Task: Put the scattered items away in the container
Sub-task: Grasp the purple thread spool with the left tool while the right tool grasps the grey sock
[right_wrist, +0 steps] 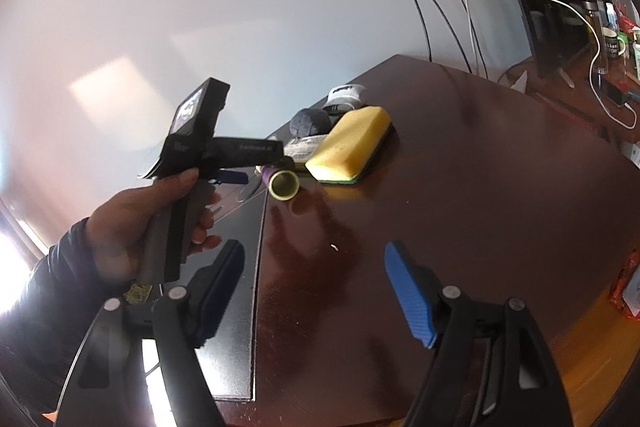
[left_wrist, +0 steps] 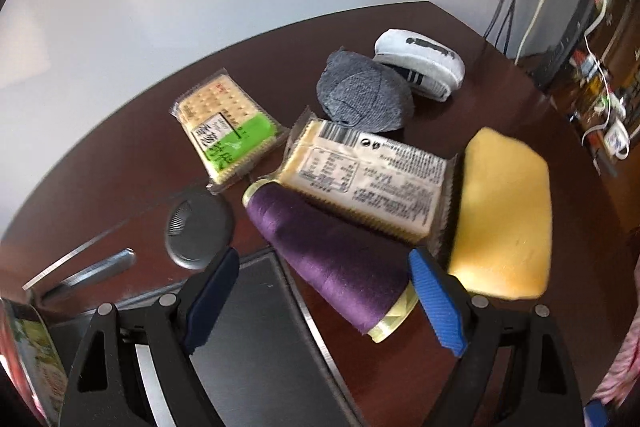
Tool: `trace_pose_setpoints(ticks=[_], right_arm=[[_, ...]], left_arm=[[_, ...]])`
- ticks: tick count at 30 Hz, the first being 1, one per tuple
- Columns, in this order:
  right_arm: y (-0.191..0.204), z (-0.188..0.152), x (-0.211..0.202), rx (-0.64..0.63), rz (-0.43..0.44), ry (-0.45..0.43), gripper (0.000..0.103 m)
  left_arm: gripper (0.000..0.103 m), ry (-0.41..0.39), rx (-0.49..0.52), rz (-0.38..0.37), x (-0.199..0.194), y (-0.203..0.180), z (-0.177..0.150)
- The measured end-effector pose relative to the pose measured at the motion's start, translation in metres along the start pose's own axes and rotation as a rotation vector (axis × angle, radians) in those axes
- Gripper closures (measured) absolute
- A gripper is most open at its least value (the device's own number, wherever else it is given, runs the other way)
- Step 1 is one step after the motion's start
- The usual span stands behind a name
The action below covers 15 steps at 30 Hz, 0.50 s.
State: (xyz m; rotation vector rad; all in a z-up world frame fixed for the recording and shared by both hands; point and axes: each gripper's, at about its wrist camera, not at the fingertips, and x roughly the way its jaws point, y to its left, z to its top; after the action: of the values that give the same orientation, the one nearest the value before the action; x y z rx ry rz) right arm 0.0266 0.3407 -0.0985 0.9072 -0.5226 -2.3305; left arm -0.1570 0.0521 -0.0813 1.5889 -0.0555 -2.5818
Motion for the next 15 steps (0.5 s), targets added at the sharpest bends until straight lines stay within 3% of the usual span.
trace_pose_setpoints(ticks=[3, 7, 15], right_arm=[[-0.001, 0.0, 0.001, 0.004, 0.004, 0.002, 0.028], [0.001, 0.0, 0.004, 0.004, 0.011, 0.007, 0.028], [0.011, 0.0, 0.014, -0.016, 0.018, 0.028, 0.028]], left_arm=[[0.015, 0.001, 0.028, 0.033, -0.003, 0.013, -0.008], [0.015, 0.008, -0.01, 0.057, -0.007, 0.044, -0.015], [0.015, 0.018, -0.088, 0.03, -0.005, 0.081, -0.033]])
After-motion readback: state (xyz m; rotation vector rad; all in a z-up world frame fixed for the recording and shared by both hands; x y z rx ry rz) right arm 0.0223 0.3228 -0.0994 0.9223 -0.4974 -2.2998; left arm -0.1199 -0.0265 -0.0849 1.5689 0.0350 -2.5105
